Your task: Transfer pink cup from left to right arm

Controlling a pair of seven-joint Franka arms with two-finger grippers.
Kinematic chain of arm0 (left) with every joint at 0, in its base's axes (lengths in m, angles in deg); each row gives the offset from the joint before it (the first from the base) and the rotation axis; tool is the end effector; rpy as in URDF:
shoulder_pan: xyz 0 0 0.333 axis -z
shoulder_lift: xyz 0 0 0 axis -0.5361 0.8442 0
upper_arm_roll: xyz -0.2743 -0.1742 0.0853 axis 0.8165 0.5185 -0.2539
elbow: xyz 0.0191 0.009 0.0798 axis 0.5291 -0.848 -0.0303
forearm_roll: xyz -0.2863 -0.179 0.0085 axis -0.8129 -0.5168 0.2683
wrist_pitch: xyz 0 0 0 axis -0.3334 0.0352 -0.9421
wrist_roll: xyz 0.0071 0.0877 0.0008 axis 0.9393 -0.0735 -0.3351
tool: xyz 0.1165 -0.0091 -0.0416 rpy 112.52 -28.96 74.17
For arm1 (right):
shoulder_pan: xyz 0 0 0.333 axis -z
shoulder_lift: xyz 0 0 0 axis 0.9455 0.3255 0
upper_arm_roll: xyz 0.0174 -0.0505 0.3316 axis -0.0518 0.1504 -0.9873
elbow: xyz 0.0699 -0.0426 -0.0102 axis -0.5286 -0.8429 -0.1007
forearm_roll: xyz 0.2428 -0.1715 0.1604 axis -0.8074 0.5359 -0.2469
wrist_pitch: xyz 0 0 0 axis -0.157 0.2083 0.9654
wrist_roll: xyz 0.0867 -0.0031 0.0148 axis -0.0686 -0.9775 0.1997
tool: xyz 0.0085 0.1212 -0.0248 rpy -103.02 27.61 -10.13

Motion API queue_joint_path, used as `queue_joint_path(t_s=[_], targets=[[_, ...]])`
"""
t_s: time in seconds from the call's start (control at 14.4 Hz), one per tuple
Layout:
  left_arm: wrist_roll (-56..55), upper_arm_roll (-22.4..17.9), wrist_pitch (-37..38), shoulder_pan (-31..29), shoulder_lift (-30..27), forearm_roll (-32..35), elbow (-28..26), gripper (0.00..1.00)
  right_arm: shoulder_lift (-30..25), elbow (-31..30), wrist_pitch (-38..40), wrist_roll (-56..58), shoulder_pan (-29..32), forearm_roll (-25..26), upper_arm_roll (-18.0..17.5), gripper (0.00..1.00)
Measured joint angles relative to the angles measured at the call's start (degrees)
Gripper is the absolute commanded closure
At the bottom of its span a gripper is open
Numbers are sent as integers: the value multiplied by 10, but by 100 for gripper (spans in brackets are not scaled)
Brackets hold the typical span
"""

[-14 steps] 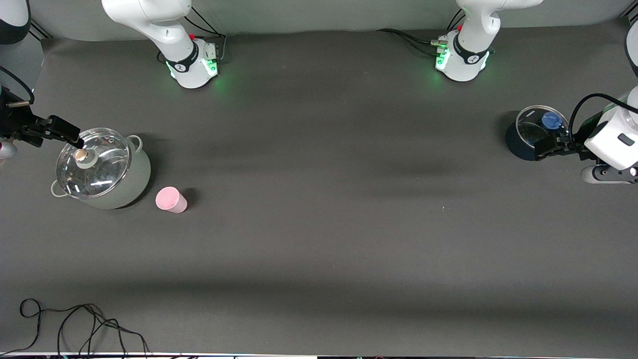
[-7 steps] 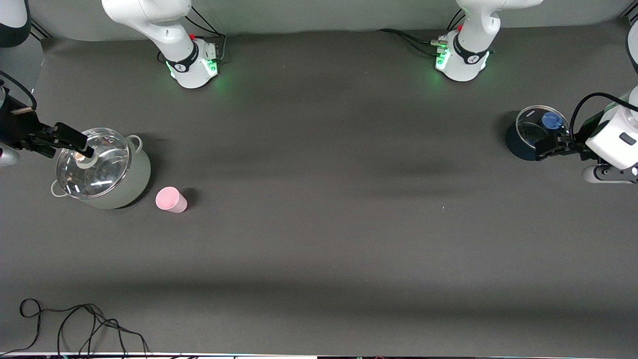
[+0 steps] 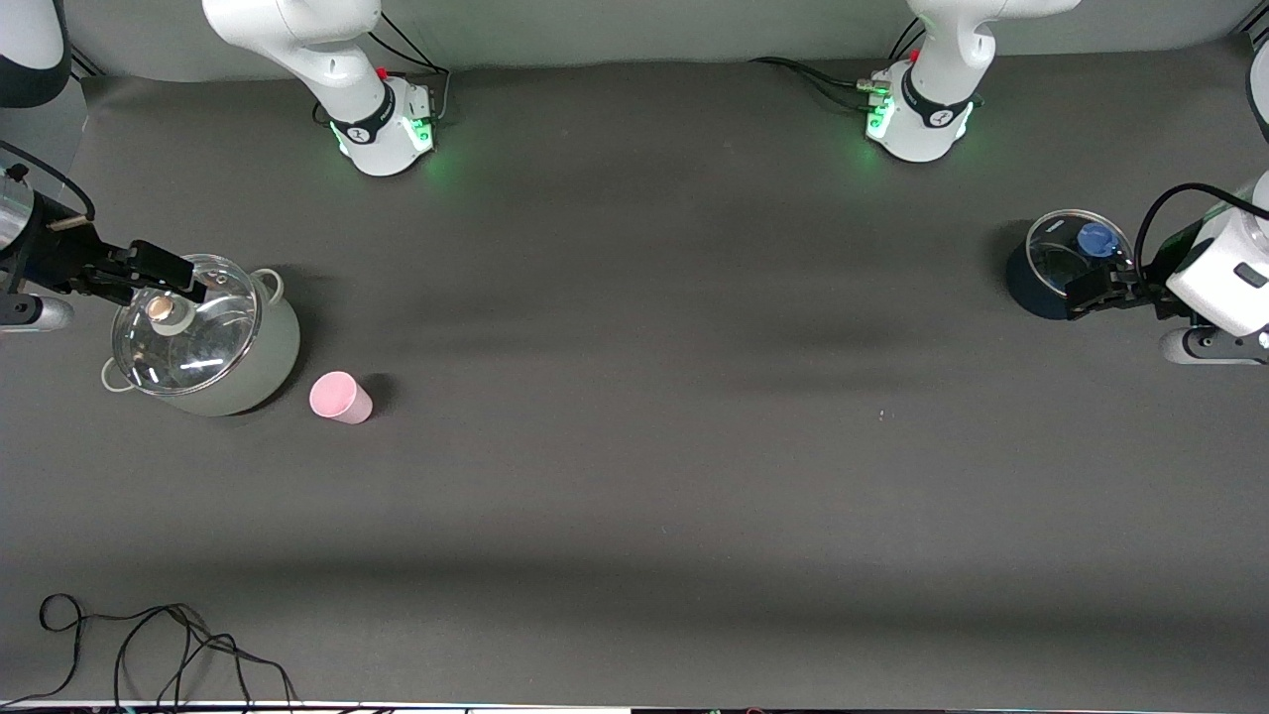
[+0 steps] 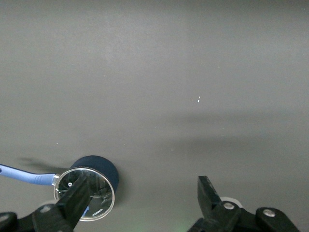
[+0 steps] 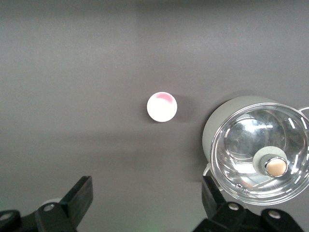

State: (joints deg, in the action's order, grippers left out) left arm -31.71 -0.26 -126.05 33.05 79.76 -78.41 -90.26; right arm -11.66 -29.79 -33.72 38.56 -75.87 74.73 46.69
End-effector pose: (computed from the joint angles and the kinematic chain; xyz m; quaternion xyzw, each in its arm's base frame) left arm 0.5193 -0.0163 0.5807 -0.9990 0.0082 0.0424 0.0120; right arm 0.4827 -0.0139 0.5925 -0.9986 0.0207 0.0276 0.0413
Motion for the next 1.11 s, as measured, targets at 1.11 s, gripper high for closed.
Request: queue_joint_path(t_s=[1.11], targets=[[0,0,0,0,0,0,0,0,0,0,-45,4,0,27,0,0]])
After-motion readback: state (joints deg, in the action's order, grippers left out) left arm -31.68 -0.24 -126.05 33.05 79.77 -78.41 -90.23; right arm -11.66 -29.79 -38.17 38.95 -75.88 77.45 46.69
